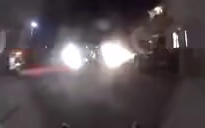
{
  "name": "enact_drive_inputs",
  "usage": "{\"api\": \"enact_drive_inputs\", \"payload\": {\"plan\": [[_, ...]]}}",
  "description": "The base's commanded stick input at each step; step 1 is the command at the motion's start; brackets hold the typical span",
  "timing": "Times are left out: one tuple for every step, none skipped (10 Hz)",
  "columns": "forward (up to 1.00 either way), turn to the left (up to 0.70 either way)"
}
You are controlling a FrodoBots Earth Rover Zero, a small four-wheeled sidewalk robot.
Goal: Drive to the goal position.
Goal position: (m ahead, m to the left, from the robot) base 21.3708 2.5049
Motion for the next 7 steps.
{"api": "enact_drive_inputs", "payload": {"plan": [[0.85,0.00],[0.85,0.00],[0.85,0.00],[0.85,0.00],[0.36,0.00],[0.85,0.00],[0.85,0.00]]}}
